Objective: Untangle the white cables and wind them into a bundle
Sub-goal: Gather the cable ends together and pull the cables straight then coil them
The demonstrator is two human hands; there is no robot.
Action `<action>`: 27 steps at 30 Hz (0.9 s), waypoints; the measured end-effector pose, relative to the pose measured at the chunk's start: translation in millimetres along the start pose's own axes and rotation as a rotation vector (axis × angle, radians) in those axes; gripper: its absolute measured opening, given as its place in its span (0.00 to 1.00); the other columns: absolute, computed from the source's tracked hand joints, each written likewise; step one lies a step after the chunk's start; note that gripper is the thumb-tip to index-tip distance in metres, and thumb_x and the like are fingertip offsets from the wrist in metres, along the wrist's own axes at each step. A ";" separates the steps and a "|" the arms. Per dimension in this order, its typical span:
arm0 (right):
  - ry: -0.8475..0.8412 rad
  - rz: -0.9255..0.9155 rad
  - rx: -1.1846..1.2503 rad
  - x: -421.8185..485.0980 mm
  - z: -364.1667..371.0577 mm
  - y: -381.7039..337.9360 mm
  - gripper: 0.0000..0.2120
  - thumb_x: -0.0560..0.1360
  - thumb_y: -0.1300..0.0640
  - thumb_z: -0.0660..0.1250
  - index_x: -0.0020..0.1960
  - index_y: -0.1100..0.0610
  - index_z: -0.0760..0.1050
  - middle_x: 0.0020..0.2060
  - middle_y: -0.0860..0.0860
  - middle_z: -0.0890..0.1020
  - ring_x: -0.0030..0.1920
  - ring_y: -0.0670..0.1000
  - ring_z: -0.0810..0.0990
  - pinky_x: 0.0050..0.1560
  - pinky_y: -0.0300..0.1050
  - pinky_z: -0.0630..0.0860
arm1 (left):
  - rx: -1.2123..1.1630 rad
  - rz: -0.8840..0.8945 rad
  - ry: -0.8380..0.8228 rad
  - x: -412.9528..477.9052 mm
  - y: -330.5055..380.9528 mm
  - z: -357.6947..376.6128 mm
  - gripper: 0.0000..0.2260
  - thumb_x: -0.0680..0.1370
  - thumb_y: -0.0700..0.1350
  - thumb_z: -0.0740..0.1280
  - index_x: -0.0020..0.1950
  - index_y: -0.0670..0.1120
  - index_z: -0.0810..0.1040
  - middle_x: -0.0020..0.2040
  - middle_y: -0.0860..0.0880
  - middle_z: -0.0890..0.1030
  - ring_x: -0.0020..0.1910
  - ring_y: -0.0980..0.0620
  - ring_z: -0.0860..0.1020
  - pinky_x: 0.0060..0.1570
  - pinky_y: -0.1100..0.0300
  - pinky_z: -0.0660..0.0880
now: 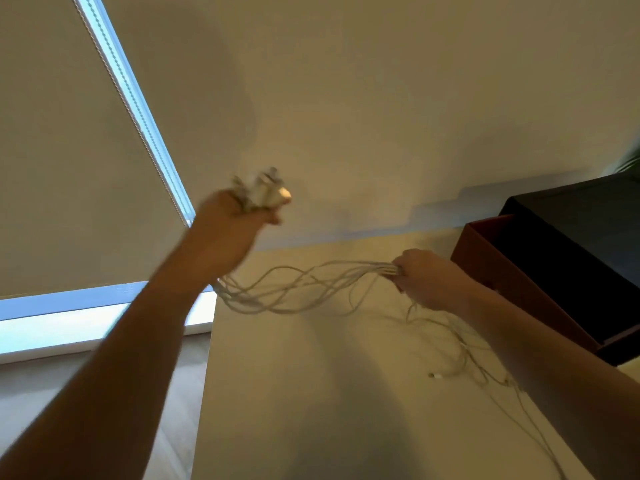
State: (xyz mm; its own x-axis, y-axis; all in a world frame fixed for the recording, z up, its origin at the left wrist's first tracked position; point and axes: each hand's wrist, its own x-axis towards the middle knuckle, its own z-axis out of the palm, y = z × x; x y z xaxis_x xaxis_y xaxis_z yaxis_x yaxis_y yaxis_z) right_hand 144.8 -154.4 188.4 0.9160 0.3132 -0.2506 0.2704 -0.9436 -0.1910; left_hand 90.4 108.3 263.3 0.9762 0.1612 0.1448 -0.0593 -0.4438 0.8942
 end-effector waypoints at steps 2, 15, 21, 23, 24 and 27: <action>0.032 -0.064 -0.090 -1.9 0.0 -18.4 0.17 0.82 0.46 0.54 0.37 0.53 0.67 0.37 0.48 0.65 0.35 0.49 0.68 0.40 0.45 0.67 | 0.072 -0.004 -0.204 -6.1 -4.5 29.4 0.20 0.66 0.62 0.70 0.50 0.51 0.84 0.51 0.54 0.84 0.50 0.62 0.79 0.51 0.65 0.72; 0.148 -0.221 0.462 -23.0 -32.7 -36.8 0.11 0.77 0.56 0.64 0.38 0.60 0.74 0.24 0.48 0.78 0.23 0.46 0.78 0.28 0.37 0.73 | 0.442 0.215 -0.368 1.5 -5.7 62.5 0.05 0.75 0.36 0.66 0.47 0.42 0.80 0.45 0.45 0.83 0.45 0.44 0.81 0.47 0.51 0.76; 0.040 -0.042 0.304 -18.3 3.2 16.4 0.12 0.78 0.47 0.64 0.40 0.53 0.73 0.30 0.48 0.81 0.31 0.46 0.81 0.43 0.51 0.80 | 0.290 0.270 0.062 27.4 25.9 7.7 0.14 0.77 0.34 0.64 0.61 0.45 0.80 0.53 0.50 0.81 0.51 0.54 0.78 0.41 0.79 0.66; 0.043 0.025 0.317 -18.3 17.4 35.2 0.12 0.77 0.47 0.65 0.39 0.53 0.74 0.30 0.48 0.81 0.33 0.48 0.80 0.44 0.52 0.79 | 0.225 0.272 0.173 32.3 31.0 -7.7 0.12 0.78 0.35 0.63 0.58 0.44 0.80 0.47 0.53 0.80 0.42 0.60 0.78 0.39 0.79 0.66; 0.038 0.046 0.315 -19.3 23.7 42.7 0.12 0.77 0.47 0.65 0.39 0.53 0.75 0.30 0.47 0.81 0.33 0.48 0.80 0.45 0.52 0.79 | 0.183 0.278 0.215 33.8 31.4 -14.3 0.12 0.78 0.35 0.62 0.57 0.44 0.80 0.46 0.56 0.79 0.39 0.65 0.77 0.40 0.80 0.65; -0.002 0.130 0.269 -26.0 42.9 63.2 0.13 0.77 0.46 0.65 0.38 0.53 0.76 0.30 0.48 0.82 0.33 0.46 0.80 0.43 0.48 0.78 | 0.086 0.250 0.332 50.4 20.9 -40.1 0.09 0.77 0.42 0.63 0.54 0.46 0.80 0.46 0.58 0.80 0.37 0.76 0.73 0.41 0.82 0.65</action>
State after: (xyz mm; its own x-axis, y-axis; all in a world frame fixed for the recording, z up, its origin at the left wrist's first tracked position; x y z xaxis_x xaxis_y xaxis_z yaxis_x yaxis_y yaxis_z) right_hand 125.4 -217.7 142.1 0.9372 0.1923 -0.2911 0.0628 -0.9137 -0.4015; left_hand 130.1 142.6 306.2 0.8129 0.3088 0.4938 -0.2543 -0.5747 0.7779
